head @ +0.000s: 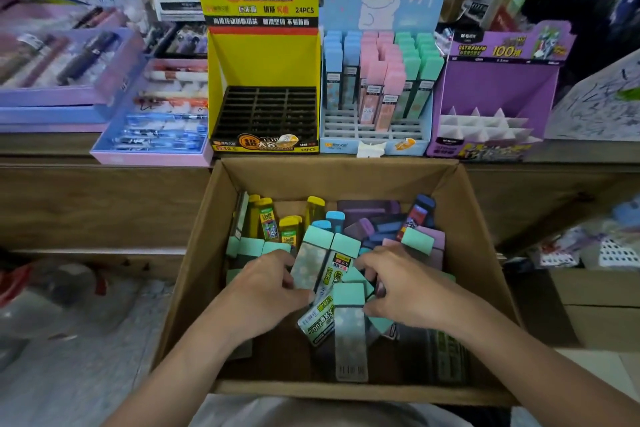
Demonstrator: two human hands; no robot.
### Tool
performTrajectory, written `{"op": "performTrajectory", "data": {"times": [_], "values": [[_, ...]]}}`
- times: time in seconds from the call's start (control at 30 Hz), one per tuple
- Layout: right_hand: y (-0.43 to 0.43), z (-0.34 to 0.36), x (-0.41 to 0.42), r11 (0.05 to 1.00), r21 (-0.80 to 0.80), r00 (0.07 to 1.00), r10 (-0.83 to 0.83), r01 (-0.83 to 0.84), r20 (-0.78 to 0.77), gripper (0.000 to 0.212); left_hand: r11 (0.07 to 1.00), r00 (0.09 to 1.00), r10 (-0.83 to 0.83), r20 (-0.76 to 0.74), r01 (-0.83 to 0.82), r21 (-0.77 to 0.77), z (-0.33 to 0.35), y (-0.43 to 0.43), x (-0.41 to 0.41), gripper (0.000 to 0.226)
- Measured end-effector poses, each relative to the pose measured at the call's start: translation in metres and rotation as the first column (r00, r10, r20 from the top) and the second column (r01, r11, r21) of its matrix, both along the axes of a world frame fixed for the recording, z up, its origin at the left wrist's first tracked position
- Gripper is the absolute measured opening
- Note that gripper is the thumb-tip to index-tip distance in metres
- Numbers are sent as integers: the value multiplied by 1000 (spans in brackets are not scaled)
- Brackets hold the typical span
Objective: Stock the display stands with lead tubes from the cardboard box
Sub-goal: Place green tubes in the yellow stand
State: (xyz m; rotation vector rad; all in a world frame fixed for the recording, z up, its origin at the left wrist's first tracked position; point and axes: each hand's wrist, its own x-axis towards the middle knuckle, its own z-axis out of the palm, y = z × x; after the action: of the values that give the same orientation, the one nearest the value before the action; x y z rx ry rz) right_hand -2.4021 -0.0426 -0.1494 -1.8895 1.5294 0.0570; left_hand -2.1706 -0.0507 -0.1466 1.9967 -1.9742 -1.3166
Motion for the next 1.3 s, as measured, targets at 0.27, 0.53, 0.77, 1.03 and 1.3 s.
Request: {"op": "performTrajectory", "data": {"times": [0.27,0.53,0.77,1.03,1.3], "values": [[11,8,10,995,98,997,-39,33,61,57,1000,999,-4,48,4,-2,1,11,3,52],[21,7,14,999,54,998,4,0,-70,56,992,999,-29,34,25,121,3,11,3,52],[23,5,18,995,25,973,103,-101,-205,68,988,998,-52,46,45,146,3,11,2,35],[17,6,24,1000,13,999,14,-14,-50,75,973,990,-135,36,125,194,-1,10,-3,54],[16,-2,29,983,-94,983,-165,158,-75,63,958,981,-193,28,182,223,-7,12,-2,43]]}}
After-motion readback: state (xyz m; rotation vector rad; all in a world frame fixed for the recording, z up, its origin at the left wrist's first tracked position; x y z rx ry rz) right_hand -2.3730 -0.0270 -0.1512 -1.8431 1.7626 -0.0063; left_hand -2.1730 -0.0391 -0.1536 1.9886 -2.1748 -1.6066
